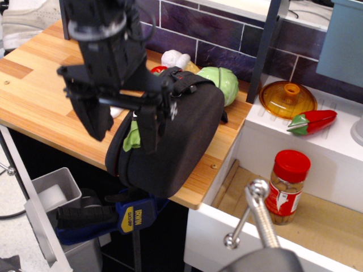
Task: Zip zipper bag
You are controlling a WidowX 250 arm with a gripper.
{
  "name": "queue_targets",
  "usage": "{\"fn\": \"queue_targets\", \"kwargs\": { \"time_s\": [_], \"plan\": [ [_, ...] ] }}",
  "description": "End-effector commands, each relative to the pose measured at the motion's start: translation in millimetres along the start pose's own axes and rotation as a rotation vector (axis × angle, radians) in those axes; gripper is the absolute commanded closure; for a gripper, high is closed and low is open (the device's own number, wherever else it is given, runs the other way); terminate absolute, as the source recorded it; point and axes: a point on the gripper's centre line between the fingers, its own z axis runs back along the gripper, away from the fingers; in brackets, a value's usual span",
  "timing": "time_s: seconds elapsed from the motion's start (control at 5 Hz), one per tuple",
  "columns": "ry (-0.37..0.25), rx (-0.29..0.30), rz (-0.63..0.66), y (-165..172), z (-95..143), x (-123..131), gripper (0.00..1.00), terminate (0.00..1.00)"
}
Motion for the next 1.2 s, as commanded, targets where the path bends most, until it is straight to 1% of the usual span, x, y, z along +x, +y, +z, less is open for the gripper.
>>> {"fn": "queue_targets", "kwargs": {
  "time_s": [0.0,0.2,0.4,0.6,0.8,1.0],
  "plan": [
    [-0.071,0.035,-0.012,-1.6,-7.3,11.8,0.00,0.00],
    [-0.067,0.040,-0.009,0.8,-14.5,18.5,0.00,0.00],
    [-0.087,0.057,-0.039,1.0,-17.7,13.5,1.00,0.00],
    [-0.082,0.065,-0.049,5.3,-13.2,9.0,1.00,0.00],
    [-0.091,0.077,-0.055,10.6,-8.6,4.4,1.00,0.00],
    [-0.083,0.092,-0.059,12.9,-6.8,2.7,1.00,0.00]
  ]
}}
